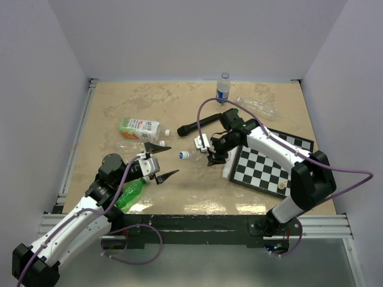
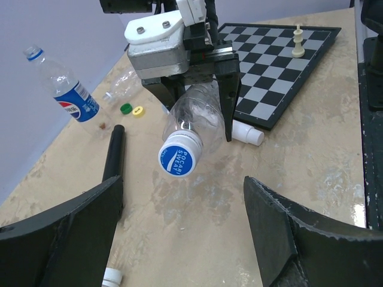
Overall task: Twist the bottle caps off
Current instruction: Unscrew the bottle cap from the plastic bottle.
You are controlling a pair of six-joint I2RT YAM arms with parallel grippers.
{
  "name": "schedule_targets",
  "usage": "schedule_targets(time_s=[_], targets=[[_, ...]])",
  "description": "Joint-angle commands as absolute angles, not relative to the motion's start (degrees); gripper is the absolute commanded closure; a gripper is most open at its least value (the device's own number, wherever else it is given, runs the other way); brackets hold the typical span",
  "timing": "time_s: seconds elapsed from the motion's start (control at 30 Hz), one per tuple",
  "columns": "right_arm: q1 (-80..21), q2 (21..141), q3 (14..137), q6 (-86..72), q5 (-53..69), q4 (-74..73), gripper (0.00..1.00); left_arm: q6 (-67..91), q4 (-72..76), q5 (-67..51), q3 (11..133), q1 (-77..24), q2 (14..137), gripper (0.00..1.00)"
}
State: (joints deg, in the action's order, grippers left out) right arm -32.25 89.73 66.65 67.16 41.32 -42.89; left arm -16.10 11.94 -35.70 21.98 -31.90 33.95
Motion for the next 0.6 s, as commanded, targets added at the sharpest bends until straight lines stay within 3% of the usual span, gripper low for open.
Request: schedule_targets(time_s=[0.0, 0.57], targets=[[-32.43, 89.38, 68.29, 68.12, 42.71, -43.59, 0.91, -16.87, 15.29, -37.97, 21.8, -31.82, 34.1, 0.15], [-32.43, 89.38, 68.2, 68.29, 42.63, -43.68, 0.91, -16.35, 15.65, -39.64, 21.8, -31.82, 35.6, 0.16]])
